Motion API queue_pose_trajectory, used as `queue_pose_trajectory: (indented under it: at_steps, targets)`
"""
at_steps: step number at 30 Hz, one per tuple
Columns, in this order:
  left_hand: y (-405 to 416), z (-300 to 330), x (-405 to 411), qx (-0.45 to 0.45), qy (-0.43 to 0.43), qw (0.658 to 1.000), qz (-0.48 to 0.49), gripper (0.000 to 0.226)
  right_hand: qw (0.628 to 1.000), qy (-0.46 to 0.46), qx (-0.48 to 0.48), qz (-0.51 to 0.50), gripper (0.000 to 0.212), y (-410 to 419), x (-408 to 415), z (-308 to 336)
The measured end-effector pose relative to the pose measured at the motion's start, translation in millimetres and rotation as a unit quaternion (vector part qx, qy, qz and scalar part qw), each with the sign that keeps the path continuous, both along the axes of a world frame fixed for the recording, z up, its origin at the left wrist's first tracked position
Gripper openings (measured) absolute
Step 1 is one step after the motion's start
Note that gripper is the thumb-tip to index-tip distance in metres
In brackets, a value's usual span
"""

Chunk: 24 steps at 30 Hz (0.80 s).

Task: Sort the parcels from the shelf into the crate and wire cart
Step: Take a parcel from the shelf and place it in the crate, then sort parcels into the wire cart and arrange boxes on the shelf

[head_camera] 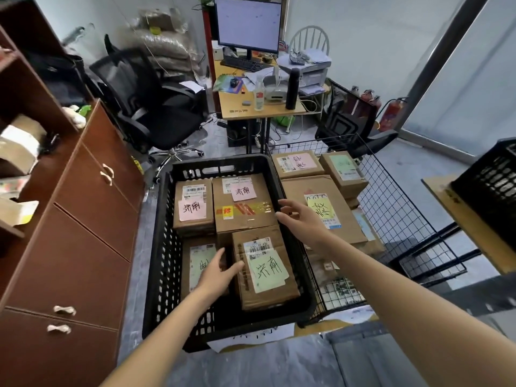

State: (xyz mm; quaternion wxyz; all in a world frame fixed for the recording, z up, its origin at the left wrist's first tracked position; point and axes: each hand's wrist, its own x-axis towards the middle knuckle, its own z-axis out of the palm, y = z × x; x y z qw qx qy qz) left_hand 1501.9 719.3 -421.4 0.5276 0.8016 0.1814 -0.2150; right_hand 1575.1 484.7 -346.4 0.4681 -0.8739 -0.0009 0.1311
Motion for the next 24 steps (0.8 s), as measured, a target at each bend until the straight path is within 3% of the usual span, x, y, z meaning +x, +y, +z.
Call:
queue_pose_trajectory:
  at_steps: [5,8,12,18,24]
  targets:
    - [16.0,51.9,9.3,0.099,-0.086,0.991,-0.040,0.076,0.994,0.006,-0.099,0.046,0.062,-2.4,-8.7,21.4]
    - [18.6,90.3,10.9,0.181,-0.151,0.967,-0.092,0.074,0.983,-0.016,-0.170,0.074,0.063,-2.6,-19.9,43.8]
    - [13.3,144.7,8.5,0.219,-0.231,0.940,-0.127,0.072,0.962,-0.046,-0.256,0.087,0.065,-5.1,-45.5,90.1]
    - [1.5,221.4,-5.7,0.249,-0.334,0.880,-0.226,0.074,0.929,-0.088,-0.358,0.015,0.071,-10.8,-112.3,170.2]
    - [-23.6,284.9,-56.7,0.263,-0.412,0.805,-0.335,0.080,0.901,-0.097,-0.407,-0.111,0.071,-17.2,-234.2,240.1]
